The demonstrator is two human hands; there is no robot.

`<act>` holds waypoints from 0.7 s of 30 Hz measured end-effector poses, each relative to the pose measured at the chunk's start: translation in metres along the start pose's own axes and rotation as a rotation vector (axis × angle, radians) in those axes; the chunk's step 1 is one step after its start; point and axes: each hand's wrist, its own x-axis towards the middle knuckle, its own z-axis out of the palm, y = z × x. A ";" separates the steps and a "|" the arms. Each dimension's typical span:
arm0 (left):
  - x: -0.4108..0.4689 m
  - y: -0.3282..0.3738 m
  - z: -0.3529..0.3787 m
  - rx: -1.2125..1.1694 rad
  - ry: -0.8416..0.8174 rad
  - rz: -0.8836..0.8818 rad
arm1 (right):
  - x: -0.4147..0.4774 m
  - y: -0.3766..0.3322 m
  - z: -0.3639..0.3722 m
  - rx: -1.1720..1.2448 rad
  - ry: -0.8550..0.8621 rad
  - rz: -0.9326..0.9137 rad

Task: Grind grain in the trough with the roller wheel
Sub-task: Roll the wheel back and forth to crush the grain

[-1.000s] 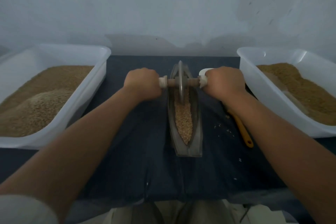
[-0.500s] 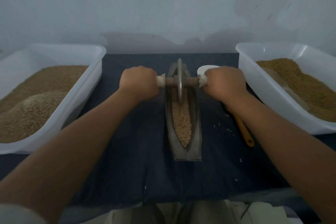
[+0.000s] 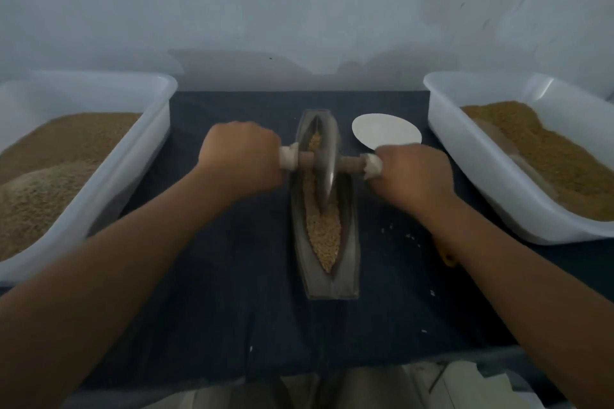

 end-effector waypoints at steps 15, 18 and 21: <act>-0.028 -0.005 0.020 -0.092 0.074 0.001 | -0.008 0.000 -0.014 0.008 0.018 -0.107; 0.025 -0.006 0.011 -0.168 -0.087 -0.109 | 0.040 -0.004 -0.007 -0.003 0.033 -0.027; 0.035 -0.004 -0.004 -0.153 -0.117 -0.096 | 0.054 -0.005 -0.008 0.006 -0.033 -0.016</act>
